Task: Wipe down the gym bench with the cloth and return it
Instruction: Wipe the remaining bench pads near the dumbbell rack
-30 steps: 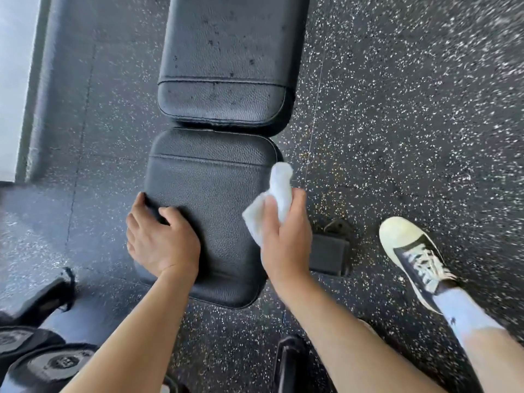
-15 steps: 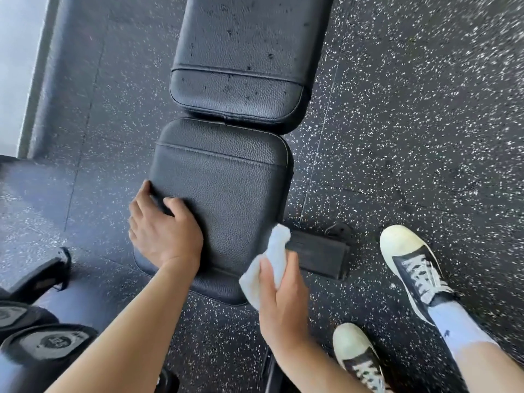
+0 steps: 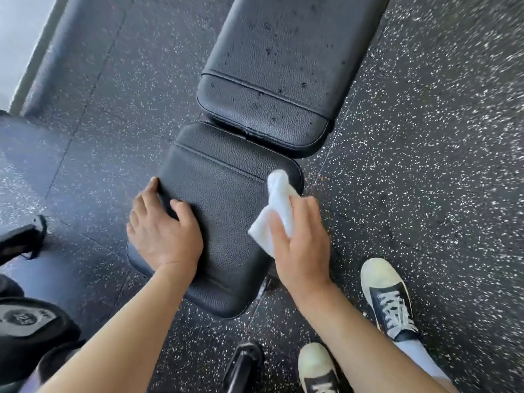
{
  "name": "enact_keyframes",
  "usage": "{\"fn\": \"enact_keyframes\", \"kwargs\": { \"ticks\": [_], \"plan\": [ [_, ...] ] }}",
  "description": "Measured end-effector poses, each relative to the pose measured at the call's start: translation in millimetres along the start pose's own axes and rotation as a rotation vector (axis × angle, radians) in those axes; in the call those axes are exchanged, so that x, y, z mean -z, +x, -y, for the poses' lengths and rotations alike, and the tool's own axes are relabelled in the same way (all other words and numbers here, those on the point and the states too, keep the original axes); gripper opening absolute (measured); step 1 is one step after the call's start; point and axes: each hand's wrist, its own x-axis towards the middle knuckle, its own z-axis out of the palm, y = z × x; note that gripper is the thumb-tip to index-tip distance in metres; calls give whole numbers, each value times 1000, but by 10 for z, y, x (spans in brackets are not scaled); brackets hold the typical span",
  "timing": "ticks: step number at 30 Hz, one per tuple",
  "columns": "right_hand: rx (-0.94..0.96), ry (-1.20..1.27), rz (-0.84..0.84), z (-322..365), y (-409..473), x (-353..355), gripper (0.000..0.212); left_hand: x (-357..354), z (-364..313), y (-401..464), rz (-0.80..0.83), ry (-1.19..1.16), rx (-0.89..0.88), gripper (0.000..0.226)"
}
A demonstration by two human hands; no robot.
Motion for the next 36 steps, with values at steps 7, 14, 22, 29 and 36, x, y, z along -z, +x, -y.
{"fn": "enact_keyframes", "kwargs": {
  "ticks": [7,14,22,29,36],
  "plan": [
    [329,-280,245,-19,-225,90,24,-3,-3,17,14,24,7,59],
    [453,-465,281,465,606,-33,25,11,-13,23,15,21,25,61],
    [665,-567,320,1097,1753,-934,28,21,-5,63,8,40,5,62],
    [758,-626,366,624,1462,-241,29,48,3,56,20,14,13,63],
    [849,-747,448,365,1301,275,23,91,17,76,36,-6,12,62]
  ]
}}
